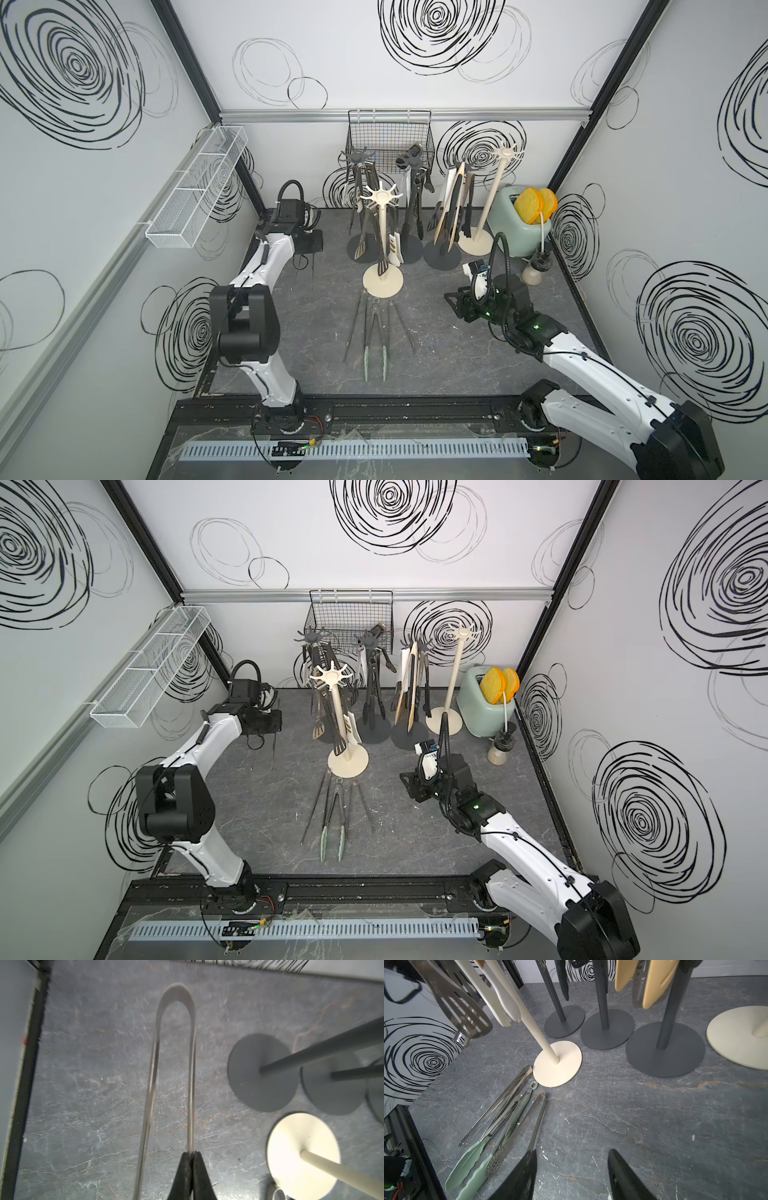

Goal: Hang food tongs on kitchen utensil racks
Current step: Pick up the food tongs from the center of the board, then hang the food tongs on the rack.

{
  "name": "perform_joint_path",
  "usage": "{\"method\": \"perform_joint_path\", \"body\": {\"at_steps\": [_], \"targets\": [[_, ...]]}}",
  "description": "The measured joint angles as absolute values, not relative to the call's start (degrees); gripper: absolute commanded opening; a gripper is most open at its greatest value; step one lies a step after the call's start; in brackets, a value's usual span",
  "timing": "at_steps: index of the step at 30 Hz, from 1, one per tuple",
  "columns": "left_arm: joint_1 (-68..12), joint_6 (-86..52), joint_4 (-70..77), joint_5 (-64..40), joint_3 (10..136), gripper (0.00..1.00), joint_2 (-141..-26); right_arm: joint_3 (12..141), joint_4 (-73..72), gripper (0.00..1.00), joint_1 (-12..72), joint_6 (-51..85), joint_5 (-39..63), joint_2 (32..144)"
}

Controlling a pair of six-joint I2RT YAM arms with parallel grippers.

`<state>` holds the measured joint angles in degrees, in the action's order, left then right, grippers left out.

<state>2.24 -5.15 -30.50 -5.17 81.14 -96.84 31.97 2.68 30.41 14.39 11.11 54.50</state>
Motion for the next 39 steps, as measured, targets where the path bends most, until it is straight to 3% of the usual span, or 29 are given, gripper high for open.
{"method": "perform_joint_path", "body": {"at_steps": [7,20,30,39], "targets": [[-1.93,-8.51,-25.65,-4.05,73.6,0.0,-81.71,31.97,3.07,0.57,30.15,14.37,10.22,56.29],[-23.2,-12.01,-23.88,12.19,72.66,0.0,-61.34,32.29,3.14,0.57,29.71,13.87,9.39,58.3],[-37.41,-17.41,-24.27,22.5,75.44,0.0,-59.96,32.29,3.05,0.57,29.45,13.67,9.74,58.54],[-50.46,-22.04,-21.02,31.05,75.46,0.0,-65.39,32.27,2.94,0.57,29.39,13.67,9.74,57.71]]}}
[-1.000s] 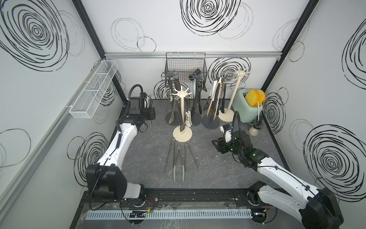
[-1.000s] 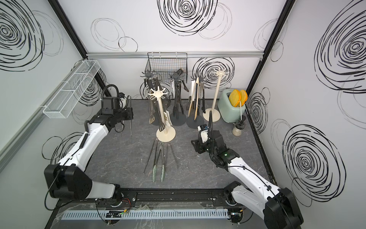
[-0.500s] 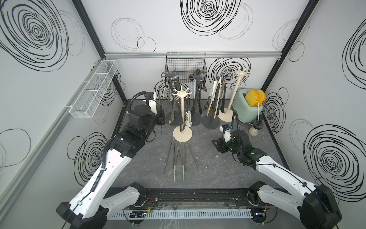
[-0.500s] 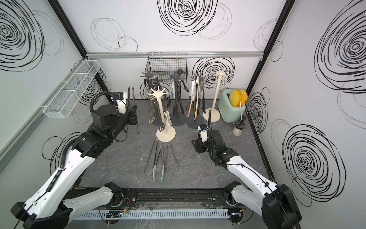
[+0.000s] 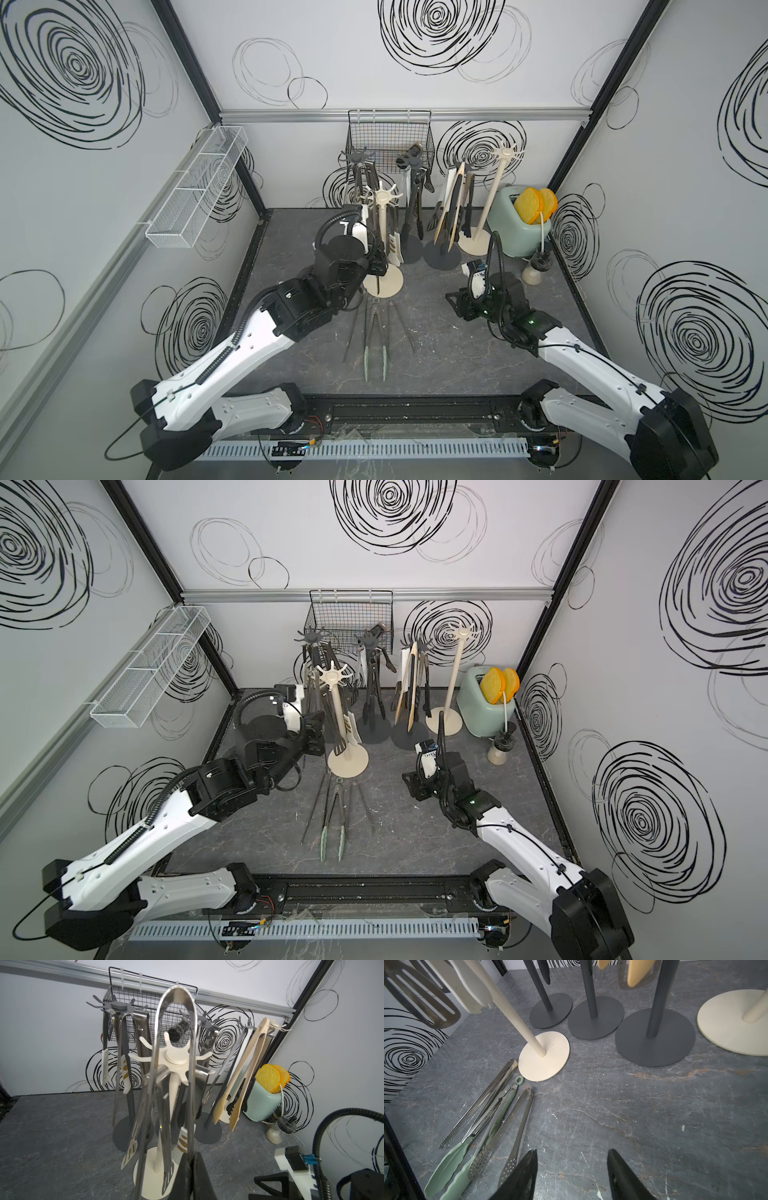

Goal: Hang food tongs on kitchen utensil racks
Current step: Hang the food tongs on the rack.

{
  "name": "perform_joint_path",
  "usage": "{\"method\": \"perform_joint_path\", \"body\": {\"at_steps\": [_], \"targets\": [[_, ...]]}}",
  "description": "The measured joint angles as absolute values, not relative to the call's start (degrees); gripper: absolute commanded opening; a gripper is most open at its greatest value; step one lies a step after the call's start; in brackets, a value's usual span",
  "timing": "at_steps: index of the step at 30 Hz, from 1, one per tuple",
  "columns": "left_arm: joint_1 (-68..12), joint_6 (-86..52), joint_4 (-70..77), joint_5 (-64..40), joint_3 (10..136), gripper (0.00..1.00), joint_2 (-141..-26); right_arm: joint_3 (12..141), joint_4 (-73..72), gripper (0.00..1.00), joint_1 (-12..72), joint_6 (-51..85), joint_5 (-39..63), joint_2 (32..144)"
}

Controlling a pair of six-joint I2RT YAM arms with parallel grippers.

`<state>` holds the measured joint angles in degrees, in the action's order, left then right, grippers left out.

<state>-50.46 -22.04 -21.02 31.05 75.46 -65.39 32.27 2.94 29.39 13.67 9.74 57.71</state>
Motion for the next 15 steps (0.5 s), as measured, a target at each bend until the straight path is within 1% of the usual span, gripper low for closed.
{"method": "perform_joint_path", "body": {"at_steps": [5,15], "targets": [[-53.8,-23.55,-18.31,35.18,75.42,0.0,-67.51,32.27,2.92,0.56,29.36,13.67,9.93,57.23],[-53.91,-25.12,-11.94,38.19,72.14,0.0,-68.93,32.16,2.85,0.56,29.34,13.69,10.17,56.9]]}}
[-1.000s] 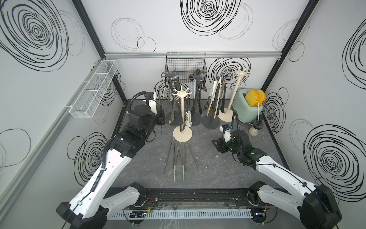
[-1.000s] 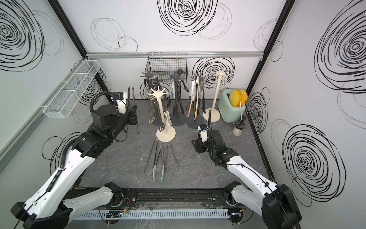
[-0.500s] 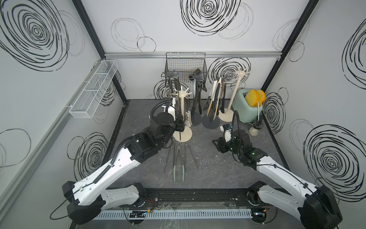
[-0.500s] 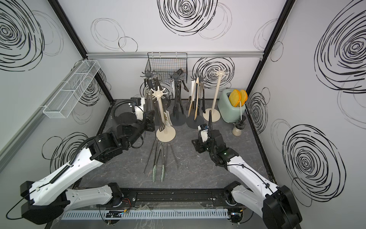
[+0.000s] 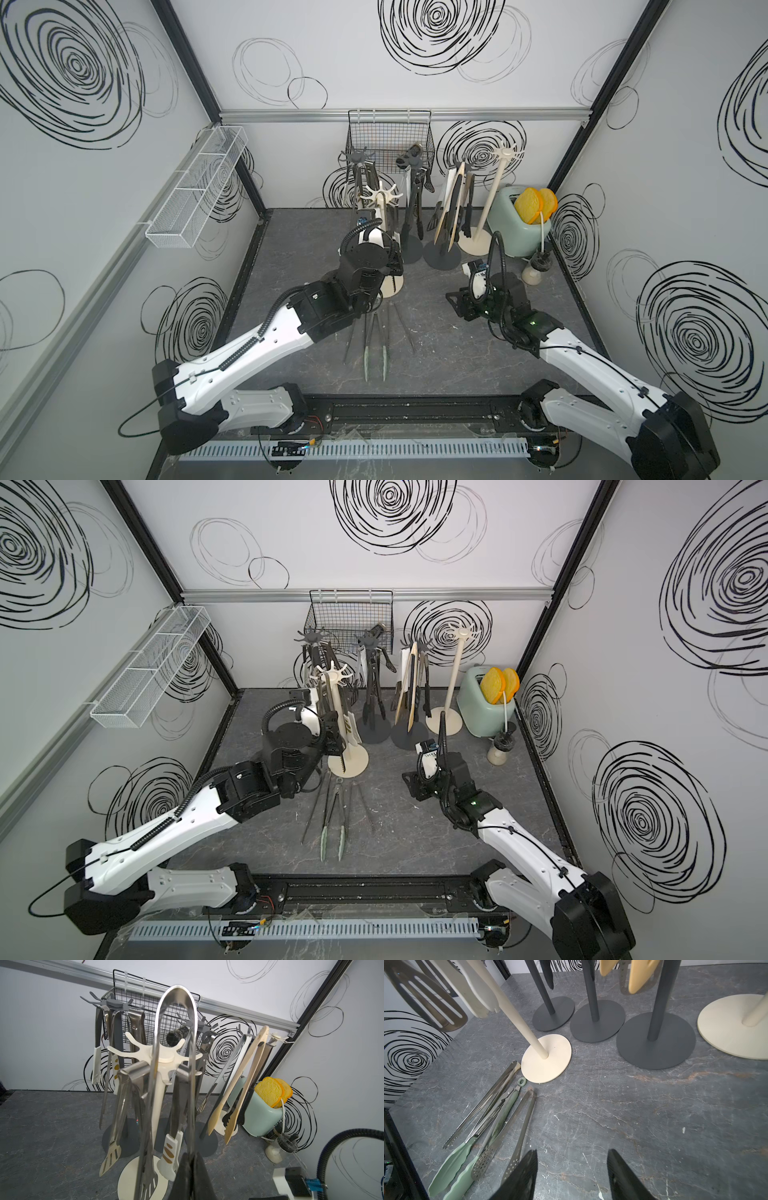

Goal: Hang food tongs on kitchen utensil racks
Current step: Hang the food tongs on the rack.

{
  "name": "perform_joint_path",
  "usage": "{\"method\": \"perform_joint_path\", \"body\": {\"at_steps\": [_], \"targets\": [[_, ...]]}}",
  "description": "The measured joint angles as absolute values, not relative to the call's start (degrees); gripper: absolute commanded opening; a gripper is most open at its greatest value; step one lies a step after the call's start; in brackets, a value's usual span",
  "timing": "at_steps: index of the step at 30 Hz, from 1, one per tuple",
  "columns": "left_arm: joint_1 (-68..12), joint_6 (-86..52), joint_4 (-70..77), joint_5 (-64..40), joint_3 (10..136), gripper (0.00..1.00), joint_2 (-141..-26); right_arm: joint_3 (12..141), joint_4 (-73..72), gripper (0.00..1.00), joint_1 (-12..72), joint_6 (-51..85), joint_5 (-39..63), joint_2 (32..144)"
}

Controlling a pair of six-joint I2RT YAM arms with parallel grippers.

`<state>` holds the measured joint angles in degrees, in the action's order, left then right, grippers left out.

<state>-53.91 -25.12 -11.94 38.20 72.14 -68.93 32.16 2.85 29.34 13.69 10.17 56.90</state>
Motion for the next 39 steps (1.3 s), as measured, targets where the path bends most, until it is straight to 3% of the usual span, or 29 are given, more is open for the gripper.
{"method": "perform_joint_path", "body": {"at_steps": [39], "targets": [[-49.93,-27.24,-6.98,36.05,66.37,0.0,-72.73,31.97,1.96,0.56,26.76,13.69,13.56,57.12]]}}
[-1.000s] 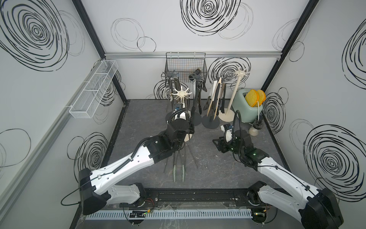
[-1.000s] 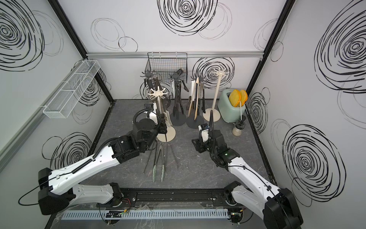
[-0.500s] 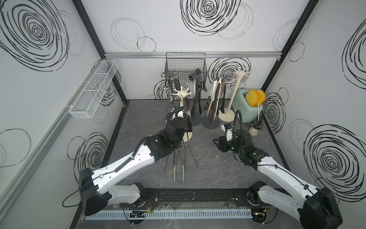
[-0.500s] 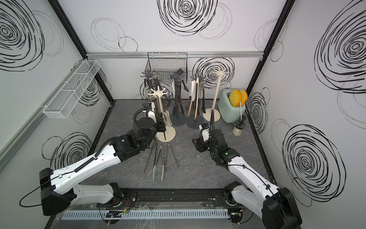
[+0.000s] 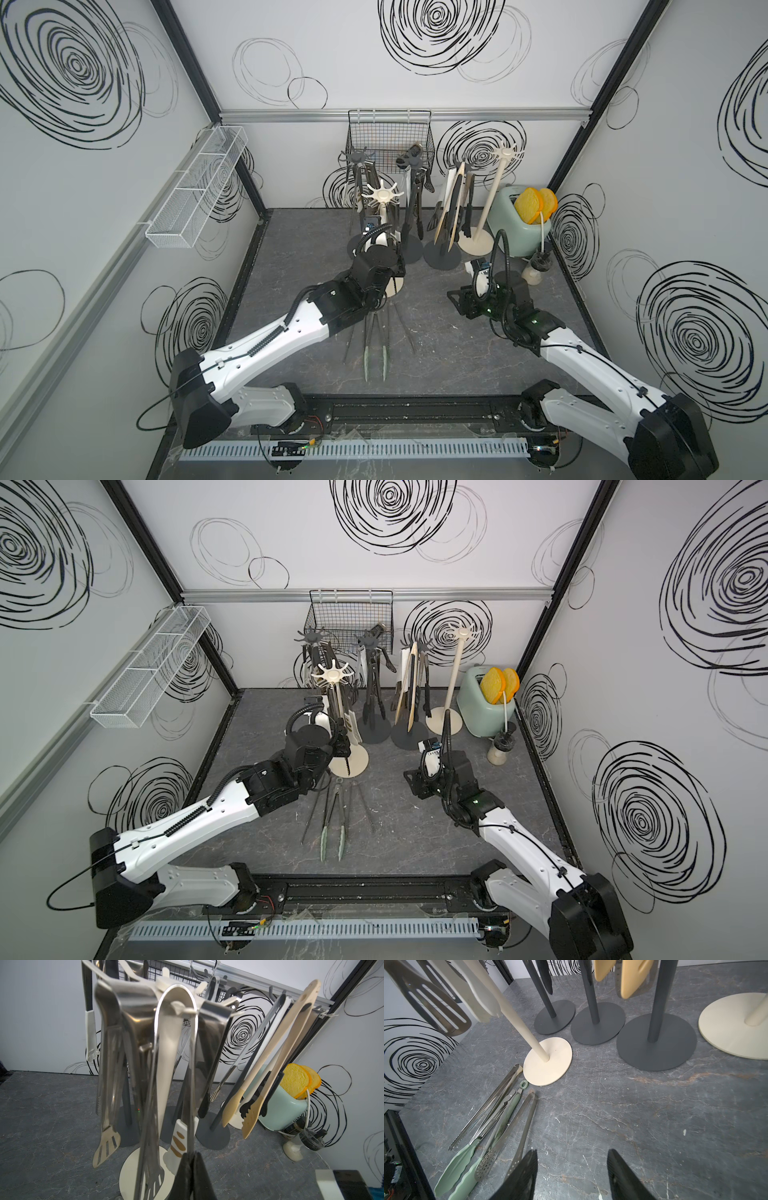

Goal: Hang food tongs on kitchen utensil racks
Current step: Hang the food tongs on the rack.

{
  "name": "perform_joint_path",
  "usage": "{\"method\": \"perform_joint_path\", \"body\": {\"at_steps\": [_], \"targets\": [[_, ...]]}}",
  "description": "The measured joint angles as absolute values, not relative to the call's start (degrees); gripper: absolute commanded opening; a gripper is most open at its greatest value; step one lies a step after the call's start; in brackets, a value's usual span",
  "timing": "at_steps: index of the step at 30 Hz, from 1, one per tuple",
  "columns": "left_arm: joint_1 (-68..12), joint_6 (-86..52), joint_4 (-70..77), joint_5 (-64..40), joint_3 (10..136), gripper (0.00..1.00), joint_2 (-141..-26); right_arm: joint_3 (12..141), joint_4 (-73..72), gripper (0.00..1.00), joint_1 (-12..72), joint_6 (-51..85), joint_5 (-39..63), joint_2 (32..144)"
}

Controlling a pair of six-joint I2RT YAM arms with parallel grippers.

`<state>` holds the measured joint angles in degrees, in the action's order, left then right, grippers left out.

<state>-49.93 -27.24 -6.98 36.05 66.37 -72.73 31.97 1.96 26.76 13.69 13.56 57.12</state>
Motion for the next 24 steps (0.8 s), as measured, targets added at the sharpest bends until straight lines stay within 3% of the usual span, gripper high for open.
{"method": "perform_joint_path", "body": {"at_steps": [8,12,24], "targets": [[-49.71,-27.75,-4.84,36.01,64.95,0.0,-72.86,31.86,1.8,0.56,26.57,13.72,14.04,57.12],[-49.69,-28.14,-4.1,35.94,64.51,0.1,-73.14,31.83,1.69,0.56,26.52,13.72,14.31,57.14],[-49.04,-28.84,-3.68,35.33,64.07,0.11,-74.7,31.75,1.63,0.56,26.41,13.72,14.7,57.54]]}}
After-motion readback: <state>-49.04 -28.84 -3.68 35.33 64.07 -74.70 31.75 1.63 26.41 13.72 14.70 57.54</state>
